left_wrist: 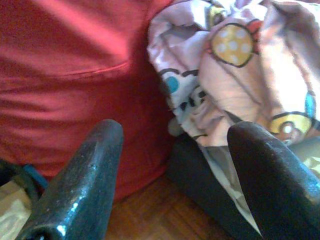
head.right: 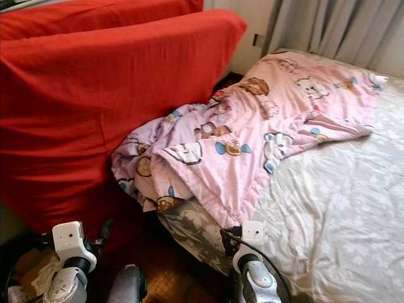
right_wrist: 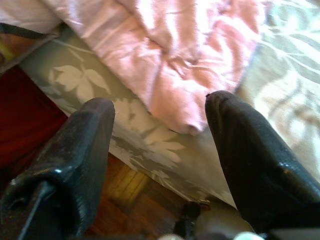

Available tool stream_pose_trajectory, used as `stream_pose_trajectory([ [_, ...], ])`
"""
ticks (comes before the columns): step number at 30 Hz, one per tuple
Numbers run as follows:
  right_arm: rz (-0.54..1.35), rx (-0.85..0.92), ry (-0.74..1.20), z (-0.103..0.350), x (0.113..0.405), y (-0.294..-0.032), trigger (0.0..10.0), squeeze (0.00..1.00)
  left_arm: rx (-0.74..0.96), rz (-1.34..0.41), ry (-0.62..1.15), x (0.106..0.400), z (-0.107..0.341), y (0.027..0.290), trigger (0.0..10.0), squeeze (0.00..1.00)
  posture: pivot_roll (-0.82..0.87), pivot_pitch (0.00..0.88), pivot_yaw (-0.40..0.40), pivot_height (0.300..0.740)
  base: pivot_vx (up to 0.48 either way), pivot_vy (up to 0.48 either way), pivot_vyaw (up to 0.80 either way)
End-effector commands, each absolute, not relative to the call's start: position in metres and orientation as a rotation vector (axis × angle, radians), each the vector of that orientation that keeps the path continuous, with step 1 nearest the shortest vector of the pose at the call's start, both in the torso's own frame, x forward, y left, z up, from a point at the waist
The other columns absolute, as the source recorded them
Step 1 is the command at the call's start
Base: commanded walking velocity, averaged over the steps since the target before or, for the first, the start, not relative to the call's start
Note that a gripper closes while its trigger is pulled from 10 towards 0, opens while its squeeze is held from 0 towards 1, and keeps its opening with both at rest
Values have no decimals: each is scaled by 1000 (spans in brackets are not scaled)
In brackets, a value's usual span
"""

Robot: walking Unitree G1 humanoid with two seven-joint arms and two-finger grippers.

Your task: Clean up the room

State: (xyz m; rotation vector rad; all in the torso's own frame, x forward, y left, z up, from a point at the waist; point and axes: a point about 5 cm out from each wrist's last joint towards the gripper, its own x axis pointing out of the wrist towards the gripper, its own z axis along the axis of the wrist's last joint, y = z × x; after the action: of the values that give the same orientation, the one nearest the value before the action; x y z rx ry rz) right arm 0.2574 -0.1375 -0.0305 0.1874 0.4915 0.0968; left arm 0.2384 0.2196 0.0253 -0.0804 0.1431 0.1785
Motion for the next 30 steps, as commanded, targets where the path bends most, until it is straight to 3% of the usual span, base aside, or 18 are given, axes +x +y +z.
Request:
stream_pose_trajectory([
  [1,86,179,515,-34,254,-139,10000,0,-85,177,149,238,25,220,10000,0,57,112,-33,601,0,0,0],
  [22,101,190,507,-32,257,-136,10000,0,-85,168,141,237,28,217,10000,0,58,119,-34,601,230,0,136],
  [30,82,193,516,-31,259,-137,10000,0,-77,166,140,235,28,217,10000,0,65,130,-31,601,0,0,0],
])
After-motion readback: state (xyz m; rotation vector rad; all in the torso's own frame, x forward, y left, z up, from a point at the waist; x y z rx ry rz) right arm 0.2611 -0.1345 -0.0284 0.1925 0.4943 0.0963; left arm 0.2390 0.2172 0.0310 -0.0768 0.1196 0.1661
